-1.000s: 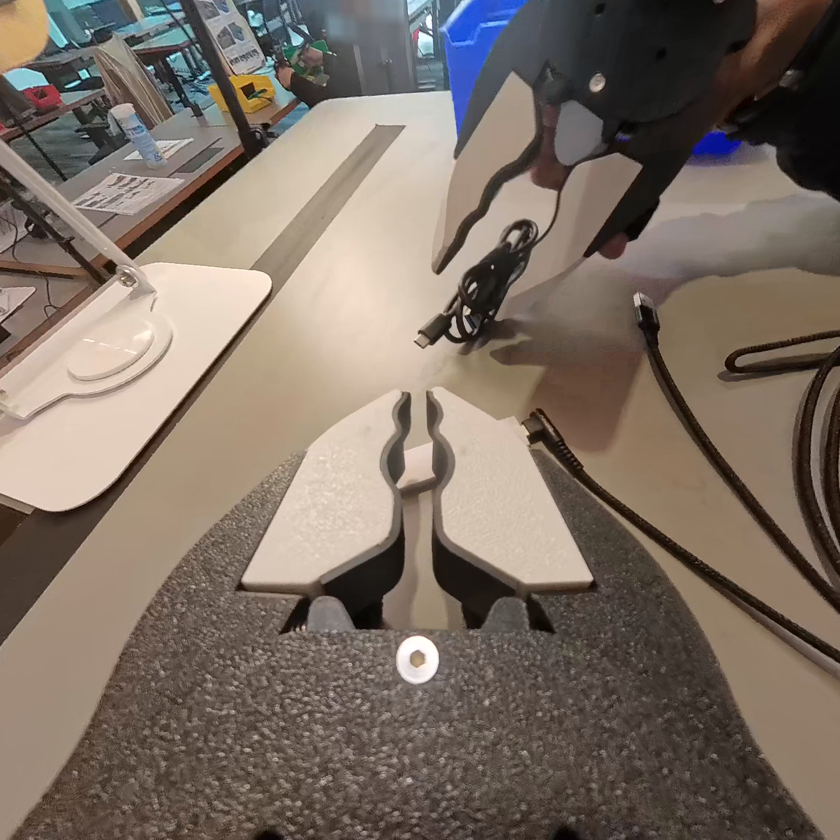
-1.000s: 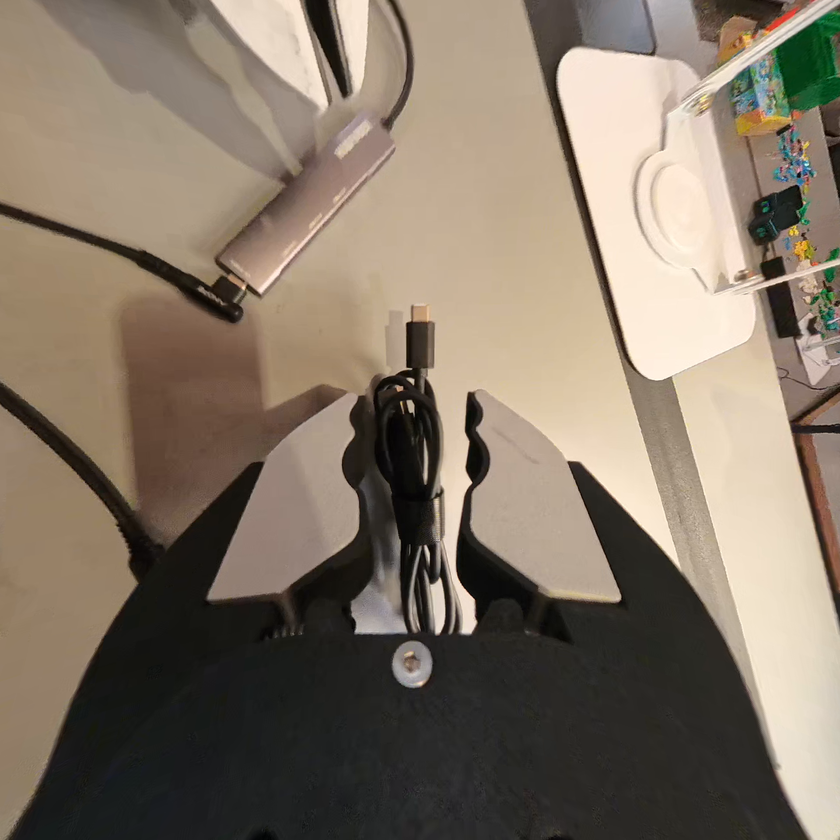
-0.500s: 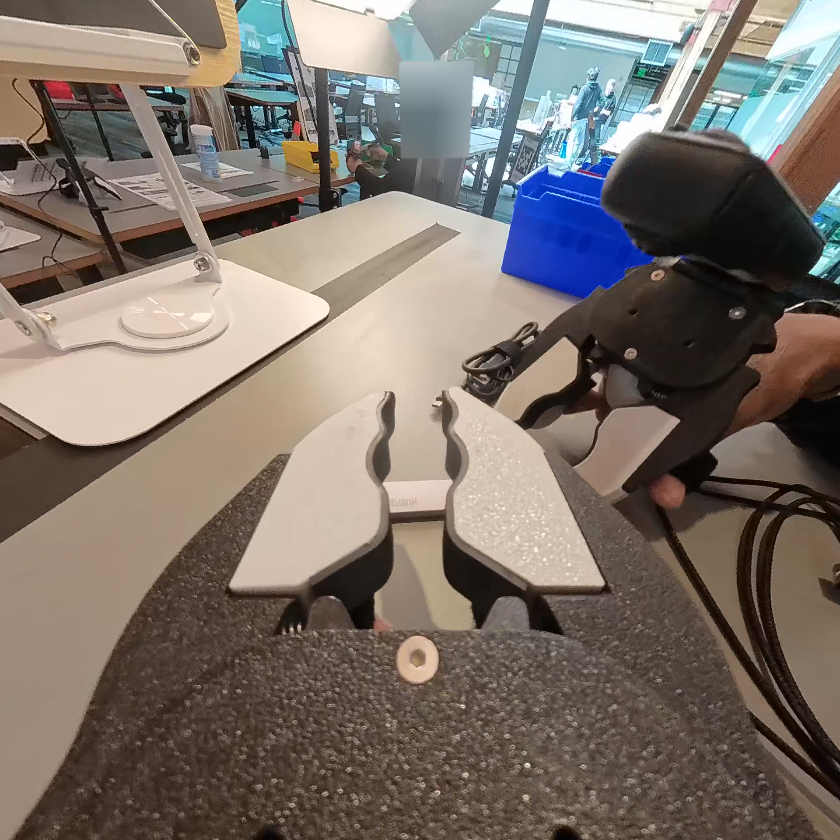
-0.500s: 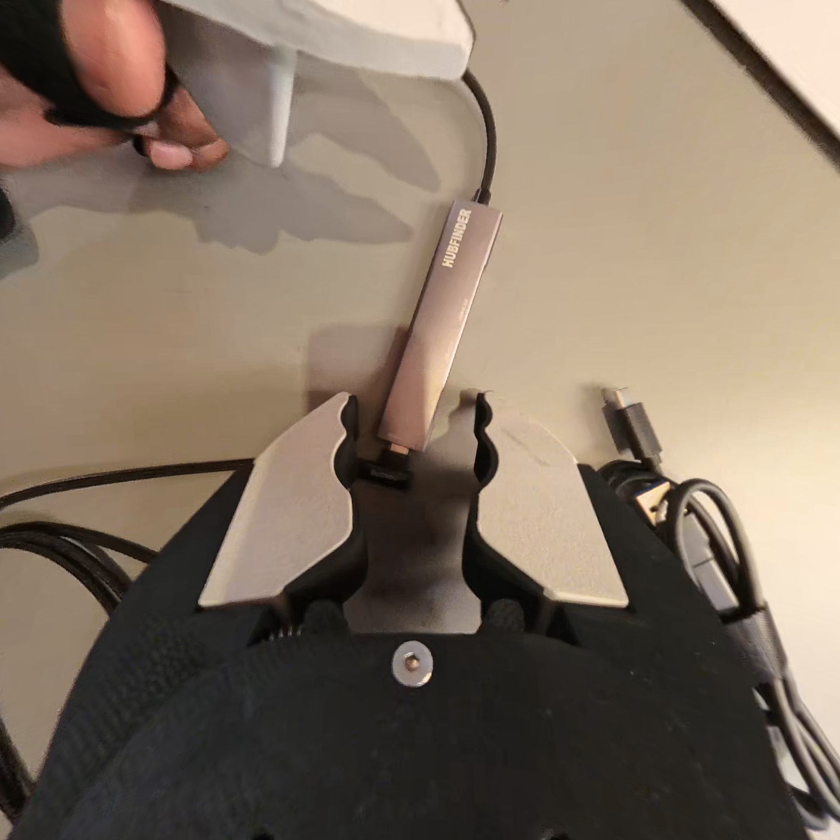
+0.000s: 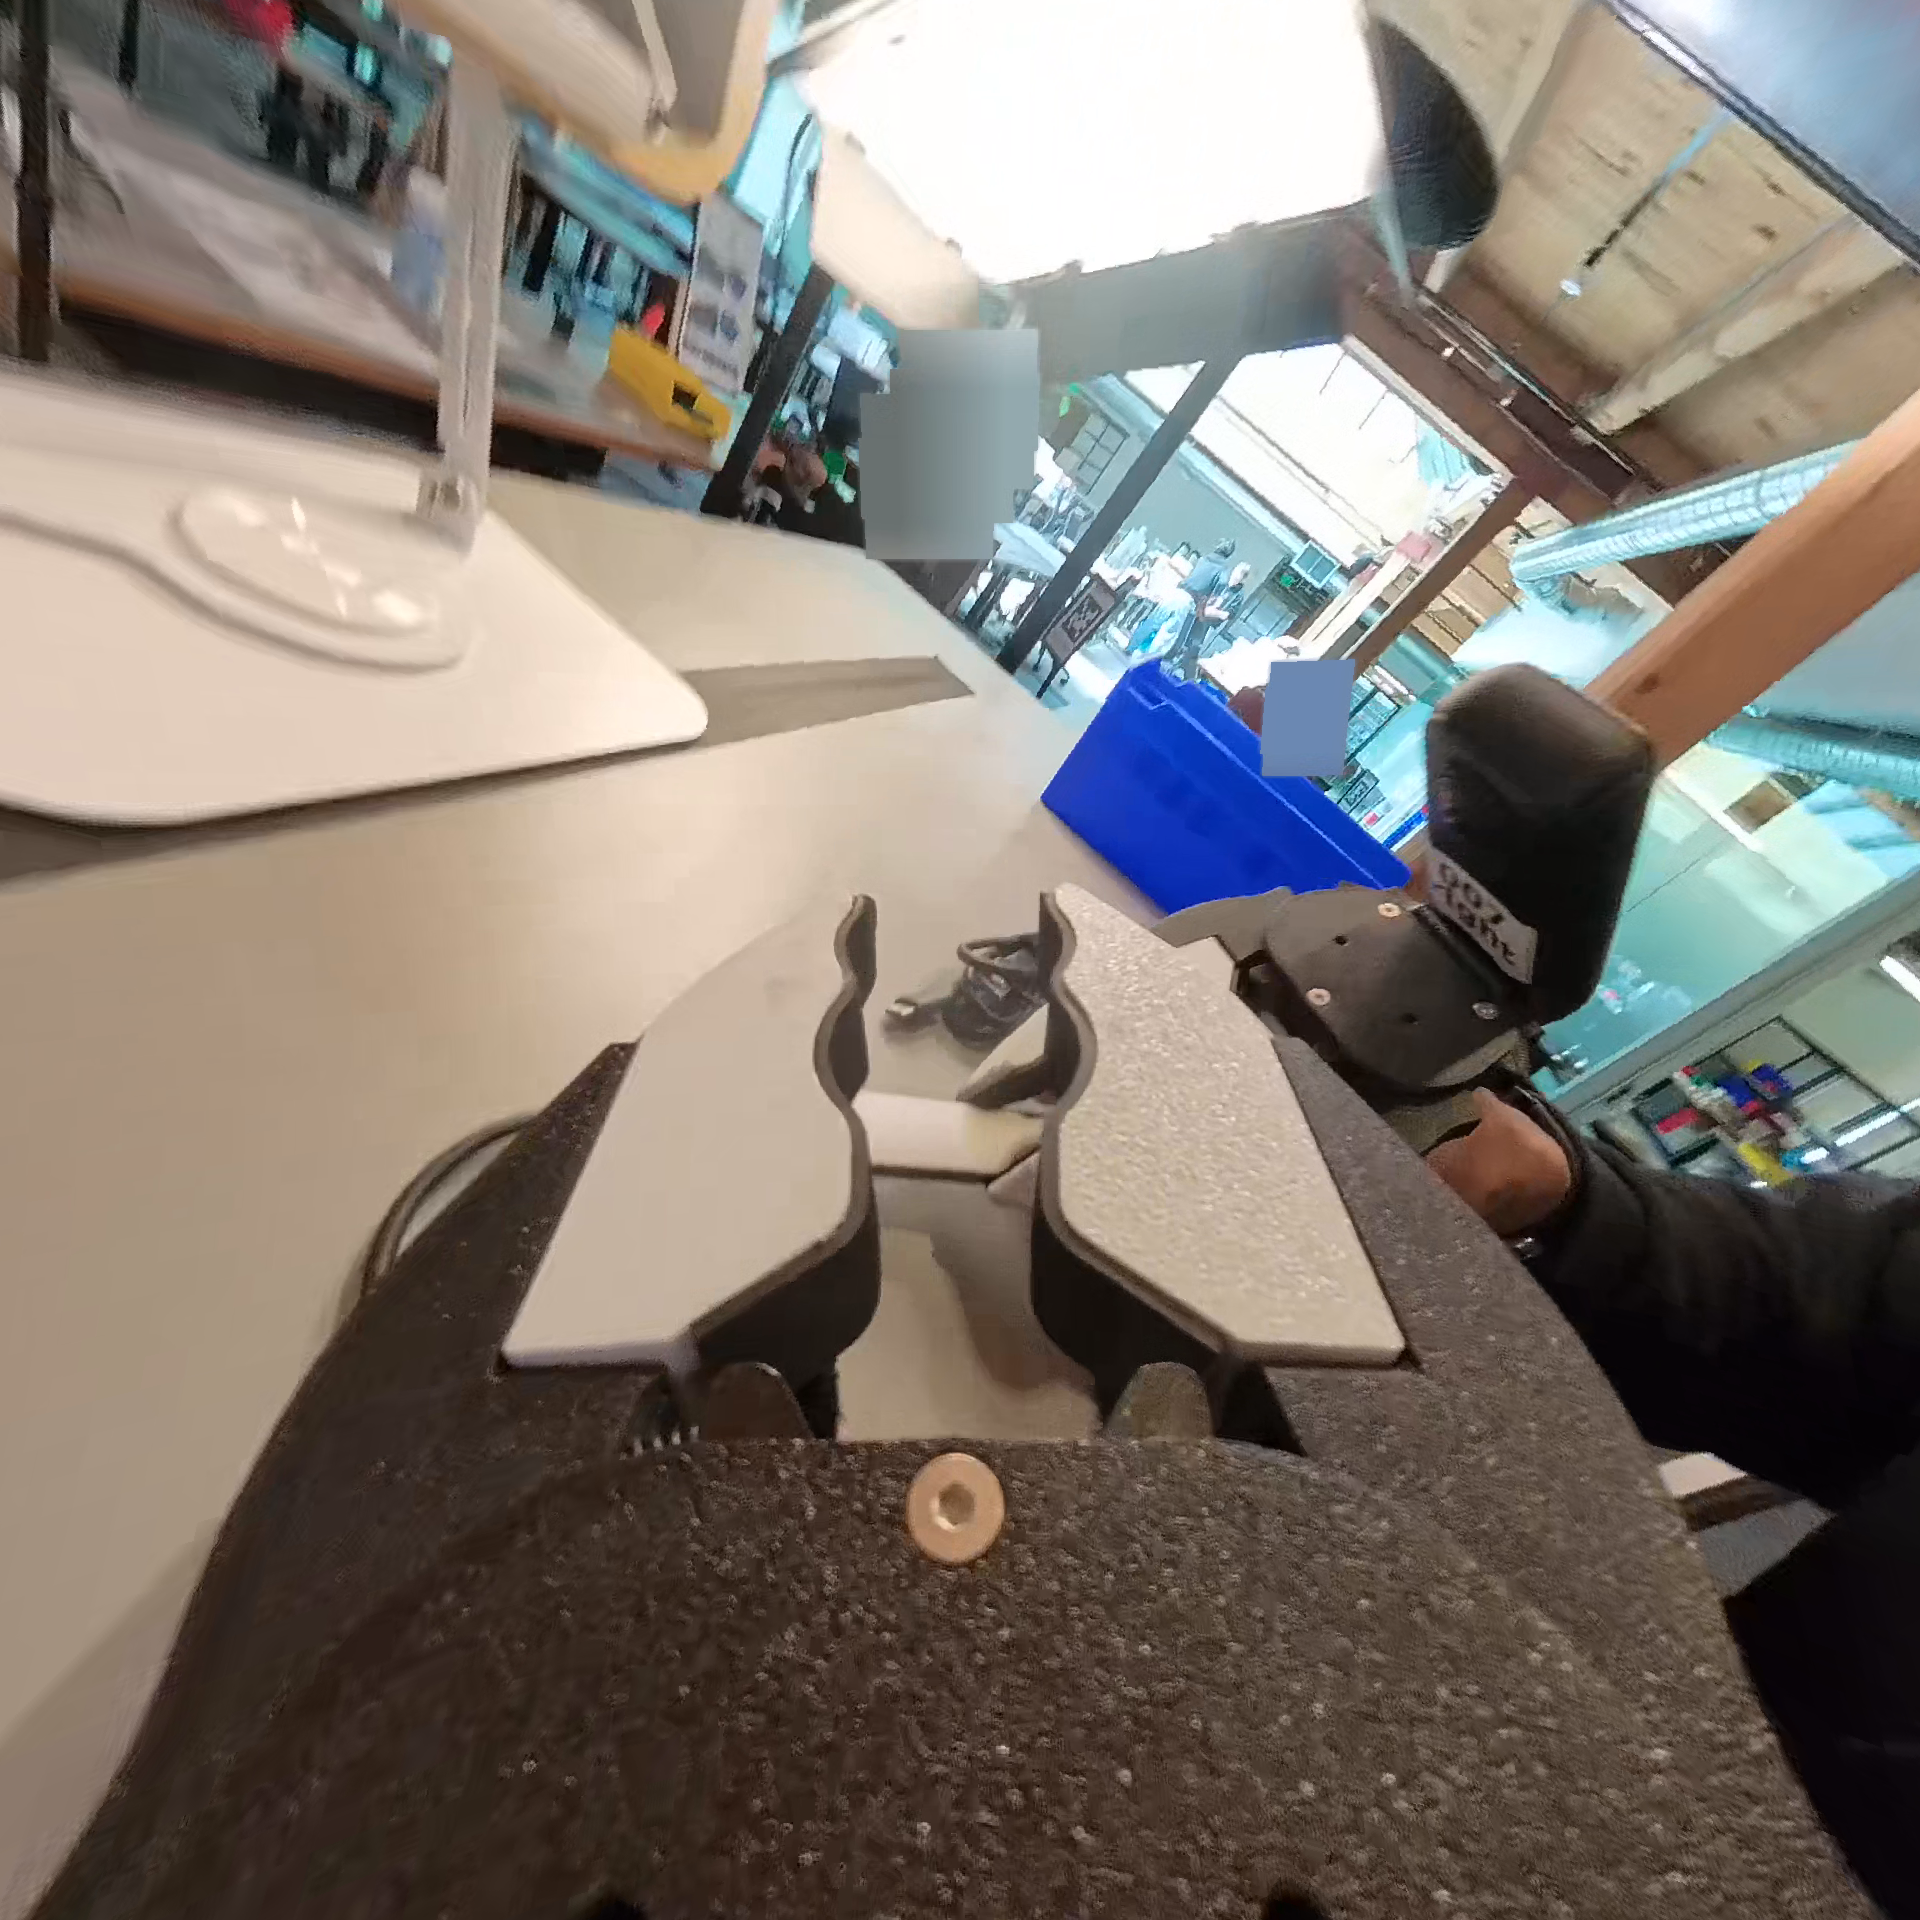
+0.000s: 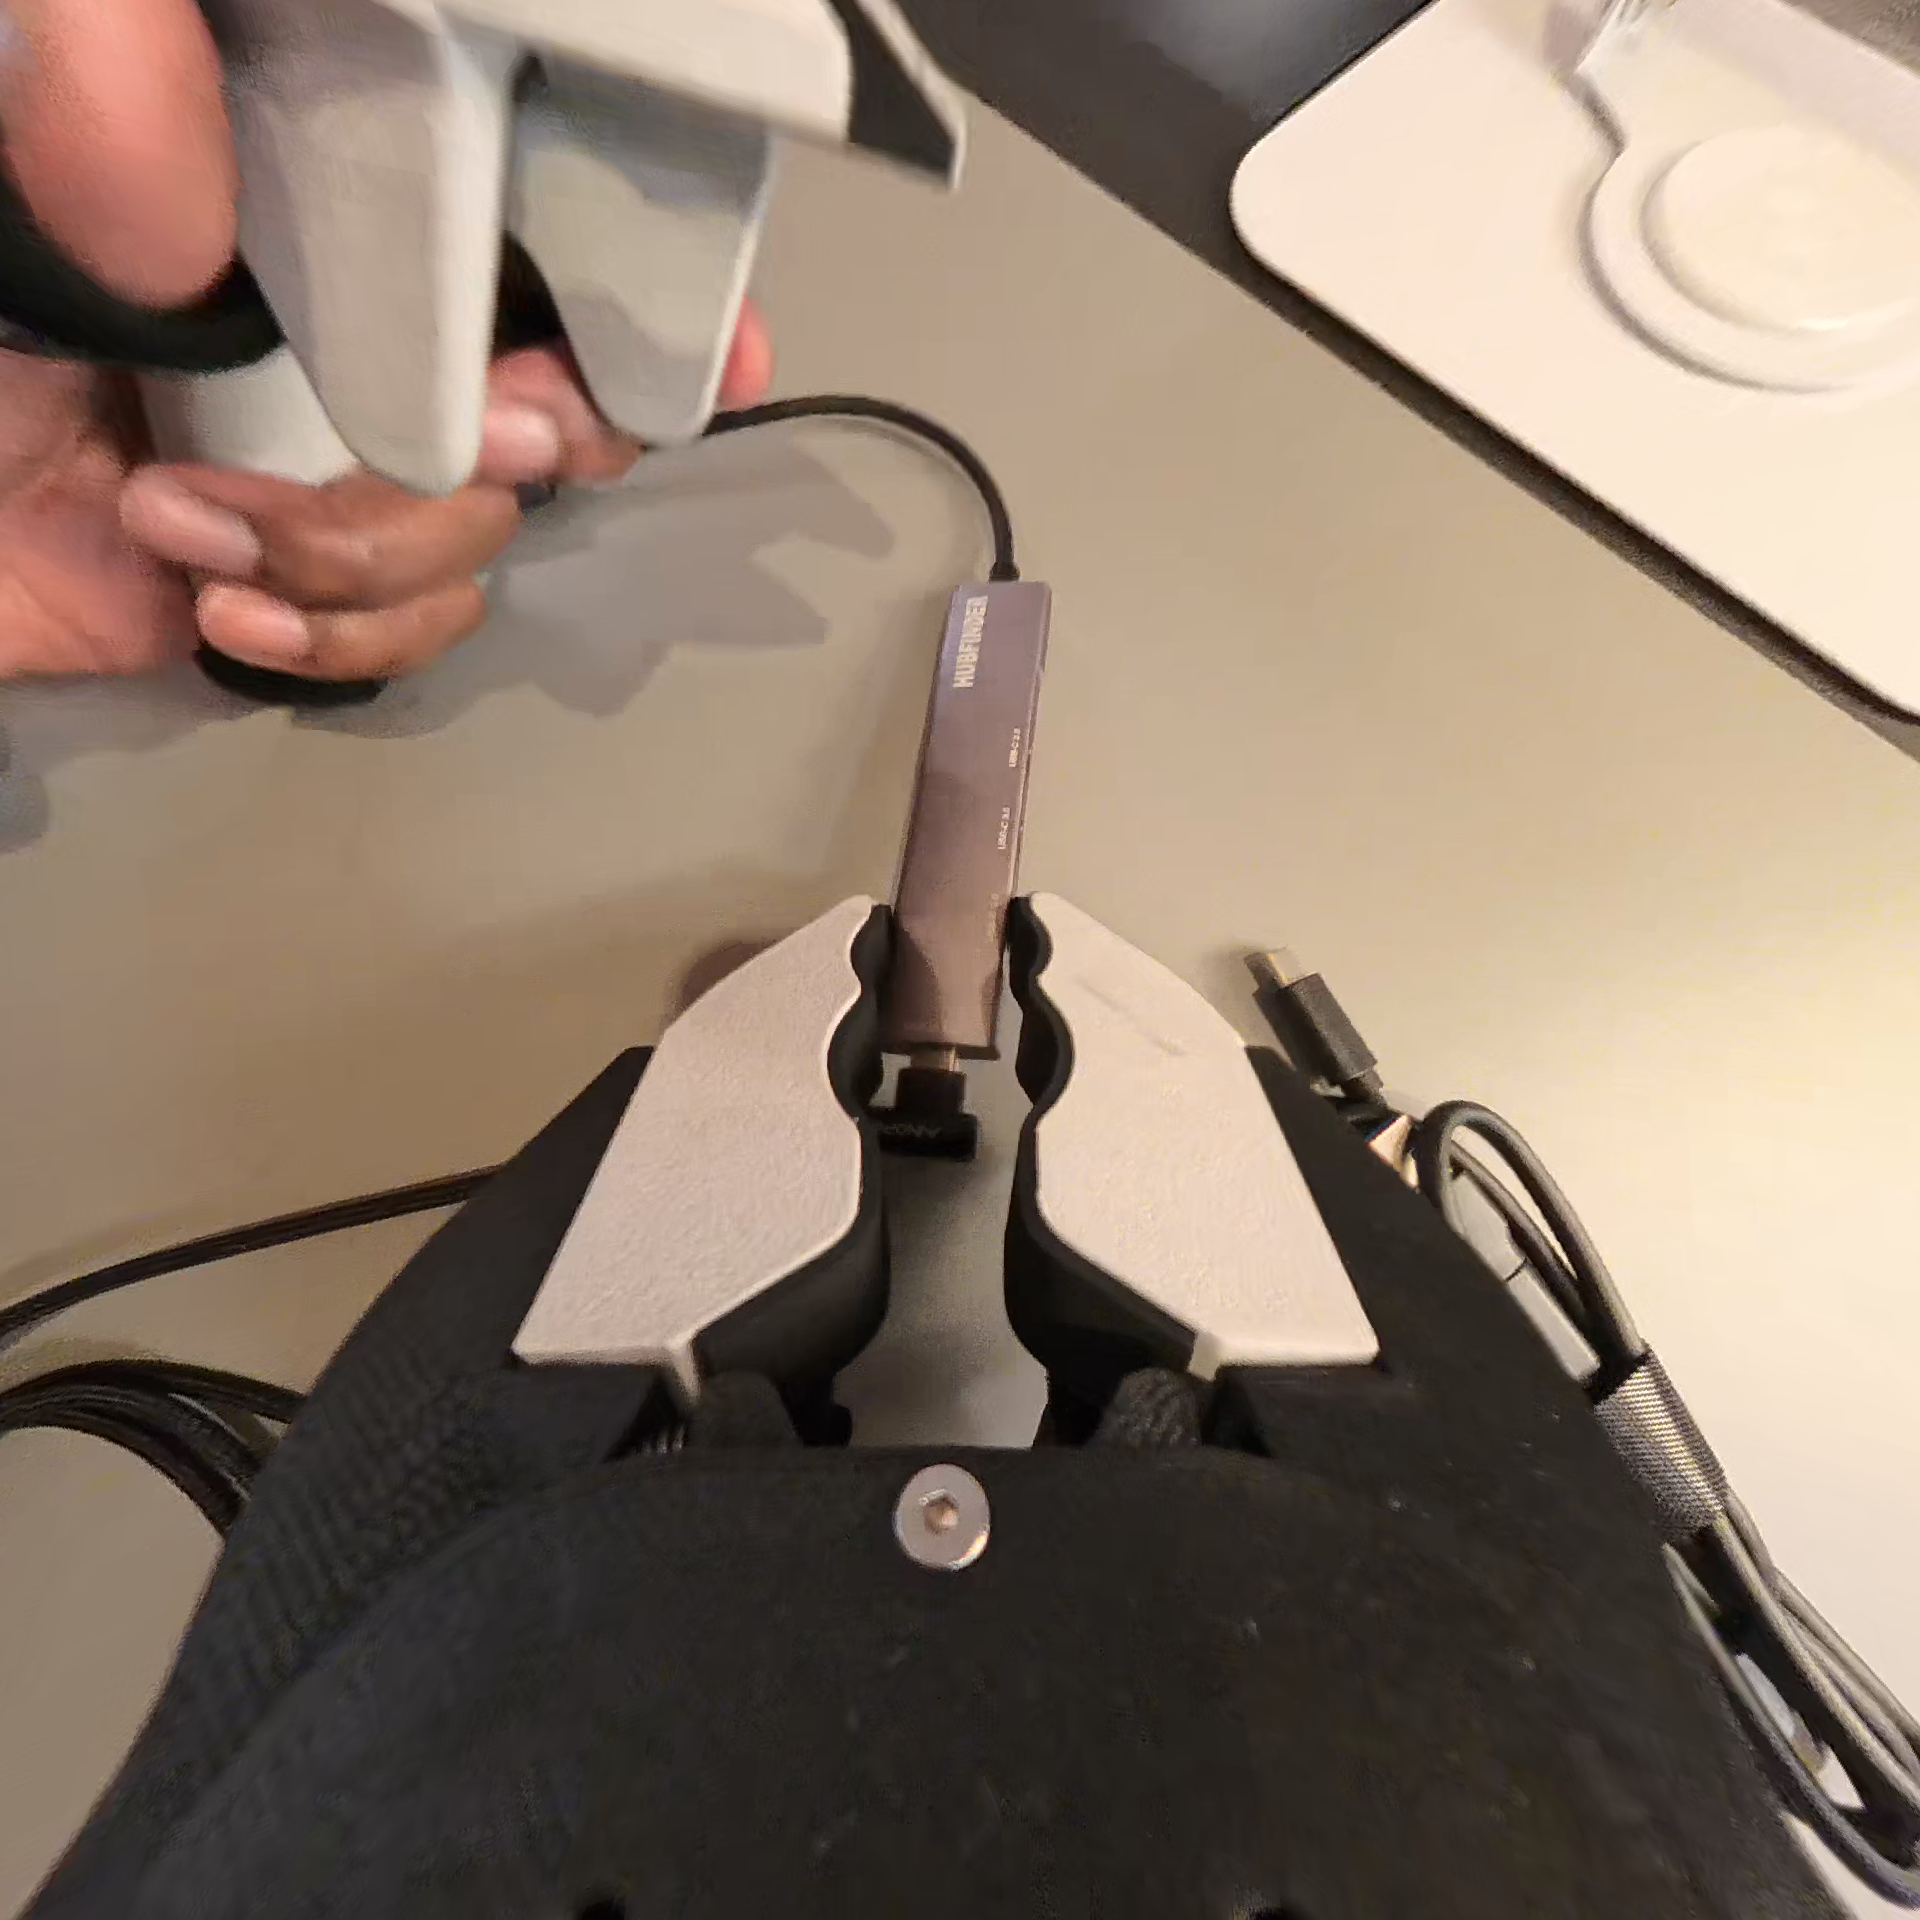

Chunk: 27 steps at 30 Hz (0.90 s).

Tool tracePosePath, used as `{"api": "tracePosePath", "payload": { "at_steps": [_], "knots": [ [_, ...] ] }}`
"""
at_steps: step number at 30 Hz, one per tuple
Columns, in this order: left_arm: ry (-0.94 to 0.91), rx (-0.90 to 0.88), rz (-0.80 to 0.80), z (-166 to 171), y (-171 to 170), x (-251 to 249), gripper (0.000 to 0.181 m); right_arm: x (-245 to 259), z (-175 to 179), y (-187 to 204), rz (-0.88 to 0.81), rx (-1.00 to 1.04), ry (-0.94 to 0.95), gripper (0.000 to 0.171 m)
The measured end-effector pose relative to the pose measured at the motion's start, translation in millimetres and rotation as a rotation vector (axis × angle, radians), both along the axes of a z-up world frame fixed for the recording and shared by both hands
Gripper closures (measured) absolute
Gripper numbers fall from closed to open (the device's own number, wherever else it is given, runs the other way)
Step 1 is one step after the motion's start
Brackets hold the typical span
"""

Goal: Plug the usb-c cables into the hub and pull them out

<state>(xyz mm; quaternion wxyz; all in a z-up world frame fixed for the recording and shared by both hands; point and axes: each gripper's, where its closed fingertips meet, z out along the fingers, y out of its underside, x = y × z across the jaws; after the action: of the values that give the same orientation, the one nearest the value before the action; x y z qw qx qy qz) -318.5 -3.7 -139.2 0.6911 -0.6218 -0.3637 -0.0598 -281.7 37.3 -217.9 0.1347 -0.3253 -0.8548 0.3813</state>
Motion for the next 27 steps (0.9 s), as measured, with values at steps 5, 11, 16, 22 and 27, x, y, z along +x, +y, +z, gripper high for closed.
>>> {"api": "tracePosePath", "payload": {
  "at_steps": [5,11,16,22,27],
  "knots": [
    [-0.327,-0.071,-0.090,-42.8,12.2,10.1,0.148,-4.6,8.0,2.0,-0.024,-0.054,0.022,0.150],
    [-0.450,-0.165,-0.153,-60.9,28.0,25.7,0.146,-9.7,20.3,4.1,-0.038,-0.119,0.059,0.150],
    [-0.460,-0.061,-0.167,-49.1,40.2,23.9,0.137,-11.1,35.3,1.0,-0.027,-0.179,0.132,0.150],
    [-0.433,0.192,-0.152,-21.9,44.8,13.3,0.145,-12.7,52.1,-1.8,-0.051,-0.265,0.239,0.150],
    [-0.424,0.263,-0.094,-19.4,44.7,4.6,0.148,-10.6,70.7,-2.1,-0.058,-0.338,0.345,0.171]
  ]
}}
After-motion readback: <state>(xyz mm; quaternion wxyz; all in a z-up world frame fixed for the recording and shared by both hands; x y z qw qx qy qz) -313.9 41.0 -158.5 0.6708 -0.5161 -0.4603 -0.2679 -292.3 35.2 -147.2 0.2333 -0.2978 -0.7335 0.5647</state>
